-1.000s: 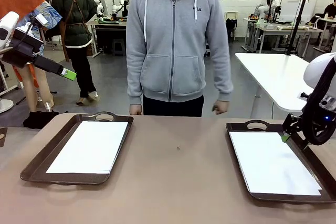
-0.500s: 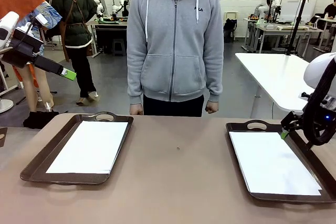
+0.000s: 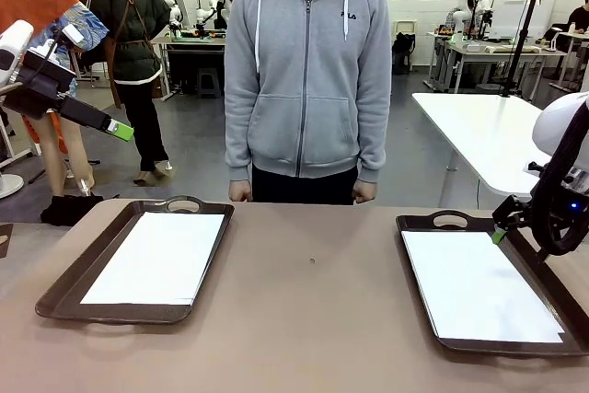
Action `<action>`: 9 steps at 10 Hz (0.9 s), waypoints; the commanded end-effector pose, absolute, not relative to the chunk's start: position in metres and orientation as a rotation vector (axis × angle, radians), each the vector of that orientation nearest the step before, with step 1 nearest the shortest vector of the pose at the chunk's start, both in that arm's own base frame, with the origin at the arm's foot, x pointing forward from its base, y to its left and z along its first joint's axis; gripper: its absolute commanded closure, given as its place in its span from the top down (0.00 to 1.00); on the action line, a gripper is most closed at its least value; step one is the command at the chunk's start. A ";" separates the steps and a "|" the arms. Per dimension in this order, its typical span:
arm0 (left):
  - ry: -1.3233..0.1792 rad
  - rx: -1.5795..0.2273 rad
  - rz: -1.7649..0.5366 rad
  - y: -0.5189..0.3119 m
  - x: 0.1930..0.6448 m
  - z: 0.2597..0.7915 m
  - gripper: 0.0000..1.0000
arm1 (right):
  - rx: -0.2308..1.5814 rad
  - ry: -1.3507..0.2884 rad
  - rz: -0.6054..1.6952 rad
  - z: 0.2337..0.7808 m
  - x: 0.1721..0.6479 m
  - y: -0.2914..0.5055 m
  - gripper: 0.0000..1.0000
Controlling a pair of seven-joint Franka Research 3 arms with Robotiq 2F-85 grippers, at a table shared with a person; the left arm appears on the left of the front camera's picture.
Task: Sort the A4 documents.
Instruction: Place the A4 Paper in the designated Handle tray.
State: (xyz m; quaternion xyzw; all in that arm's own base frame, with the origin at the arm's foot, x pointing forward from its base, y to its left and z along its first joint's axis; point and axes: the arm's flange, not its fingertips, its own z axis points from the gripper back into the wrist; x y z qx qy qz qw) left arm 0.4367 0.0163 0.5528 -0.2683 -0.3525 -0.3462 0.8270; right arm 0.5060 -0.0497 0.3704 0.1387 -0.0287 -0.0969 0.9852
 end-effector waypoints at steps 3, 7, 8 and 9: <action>-0.755 -0.569 -0.744 0.017 0.436 0.553 1.00 | 0.281 -0.058 -0.190 0.370 0.506 -0.050 1.00; -0.755 -0.569 -0.744 0.017 0.436 0.553 1.00 | 0.281 -0.058 -0.190 0.370 0.506 -0.050 1.00; -0.755 -0.569 -0.744 0.017 0.436 0.553 1.00 | 0.281 -0.058 -0.190 0.370 0.506 -0.050 1.00; -0.755 -0.569 -0.744 0.017 0.436 0.553 1.00 | 0.281 -0.058 -0.190 0.370 0.506 -0.050 1.00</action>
